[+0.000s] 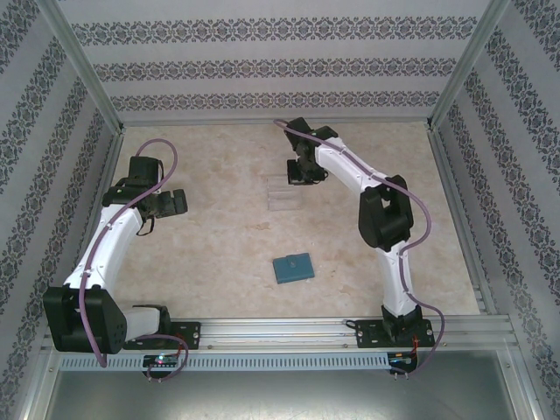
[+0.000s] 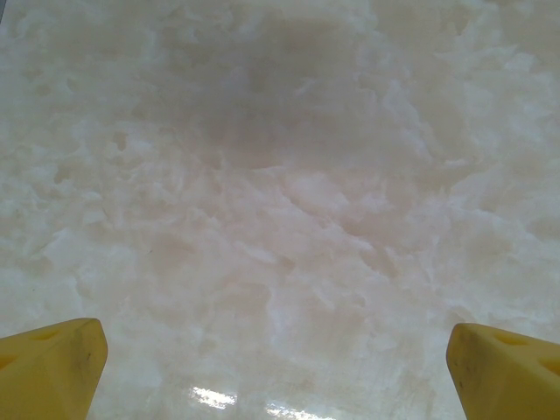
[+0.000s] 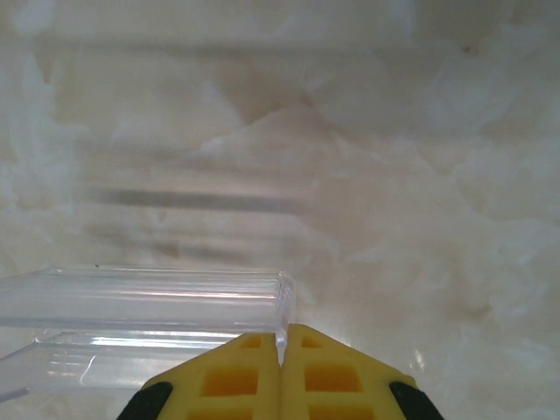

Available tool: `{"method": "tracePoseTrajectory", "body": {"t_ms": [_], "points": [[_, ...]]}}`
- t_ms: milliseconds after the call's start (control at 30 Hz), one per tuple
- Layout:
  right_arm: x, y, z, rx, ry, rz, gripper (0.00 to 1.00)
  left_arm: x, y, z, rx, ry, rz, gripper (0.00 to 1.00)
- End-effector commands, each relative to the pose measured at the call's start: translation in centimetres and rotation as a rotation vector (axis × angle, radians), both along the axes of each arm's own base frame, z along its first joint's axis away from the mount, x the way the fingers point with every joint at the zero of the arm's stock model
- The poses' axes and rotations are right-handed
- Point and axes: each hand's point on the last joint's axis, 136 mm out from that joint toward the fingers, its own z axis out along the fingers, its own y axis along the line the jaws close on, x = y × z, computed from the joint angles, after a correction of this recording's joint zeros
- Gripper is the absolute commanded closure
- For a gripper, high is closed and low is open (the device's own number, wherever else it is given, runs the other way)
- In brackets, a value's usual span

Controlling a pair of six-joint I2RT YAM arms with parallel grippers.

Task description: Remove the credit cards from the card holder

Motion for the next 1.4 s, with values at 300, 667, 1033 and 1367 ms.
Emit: {"method": "tracePoseTrajectory", "body": {"t_ms": [300,667,1033,1367], "points": [[1.7,-0.8,-1.4,-0.058,0.030,-0.004,0.95,-0.8,0.4,-0.8,0.012,0.047,0.003,0.00],[1.6,-0.8,-2.4,-0.053,0.048,-0.019,0.83,-0.7,0.3,-0.8,0.008,0.045,0.001,0.00],[1.5,-1.0,1.1,-0.036,-0.009,-0.001,0.77,-0.7,0.1,-1.0,-0.003,0.052,-0.003,0.00],[-1.2,-0.8,3.8,0.049,-0.017,0.061,0.73,-0.7,0.0,-1.1,-0.009,0.050,-0.005,0.00]]}}
